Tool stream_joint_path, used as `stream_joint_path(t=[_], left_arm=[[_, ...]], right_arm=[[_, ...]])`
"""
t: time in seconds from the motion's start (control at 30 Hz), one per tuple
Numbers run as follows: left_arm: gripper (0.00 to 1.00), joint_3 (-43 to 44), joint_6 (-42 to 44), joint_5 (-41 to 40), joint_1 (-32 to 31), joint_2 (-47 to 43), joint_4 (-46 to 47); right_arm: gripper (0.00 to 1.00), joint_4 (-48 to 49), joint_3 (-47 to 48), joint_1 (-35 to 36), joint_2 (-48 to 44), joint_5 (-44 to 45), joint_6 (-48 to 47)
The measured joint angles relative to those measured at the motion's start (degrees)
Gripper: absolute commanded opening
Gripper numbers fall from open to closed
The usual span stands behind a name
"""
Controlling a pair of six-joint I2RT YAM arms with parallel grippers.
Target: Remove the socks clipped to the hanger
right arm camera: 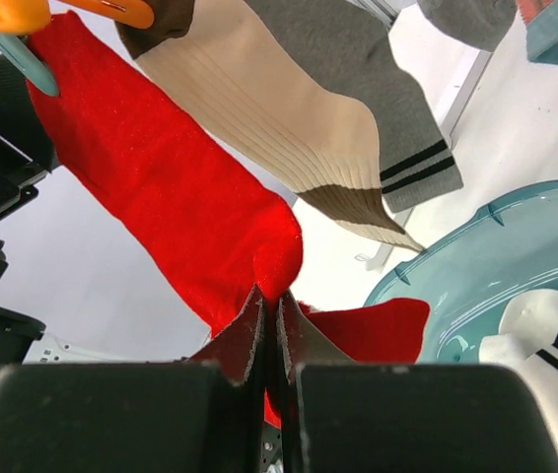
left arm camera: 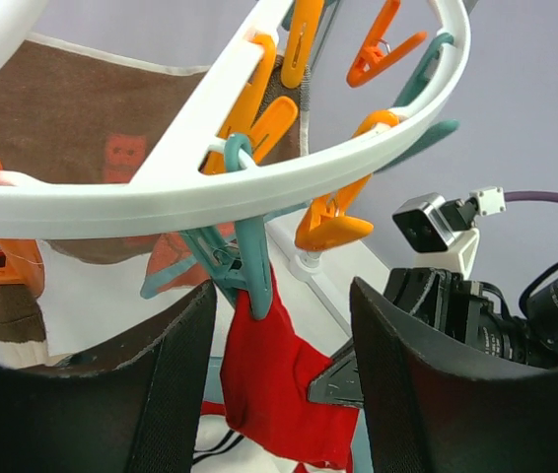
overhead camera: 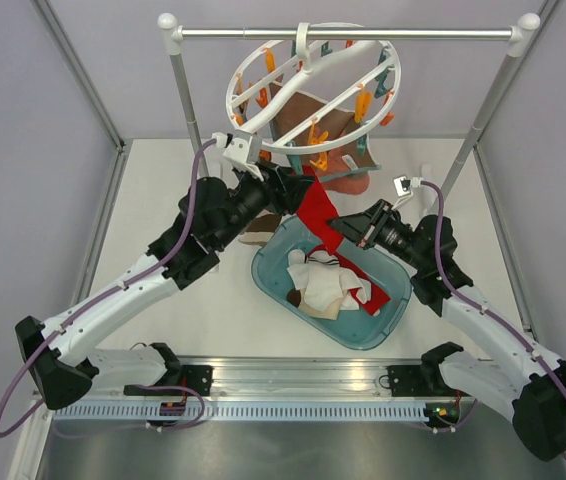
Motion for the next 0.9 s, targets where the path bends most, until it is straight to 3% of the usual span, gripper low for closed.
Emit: stream_joint_path(t=[0.33, 0.53, 0.9], left_arm=[[0.59, 0.1, 0.5, -2.2, 0.4, 1.1, 3.4], [0.48, 0.2, 0.8, -2.5, 0.5, 1.9, 5.0], [0.12, 0.2, 1.4, -2.4, 0.6, 1.9, 6.0]], right_arm=[[0.01, -1.0, 0.0, 0.0, -0.8, 0.0, -0.5], [0.01, -1.9, 0.4, 0.0, -1.2, 0.0, -1.0], [0.01, -3.7, 0.7, 0.0, -1.2, 0.0, -2.0]])
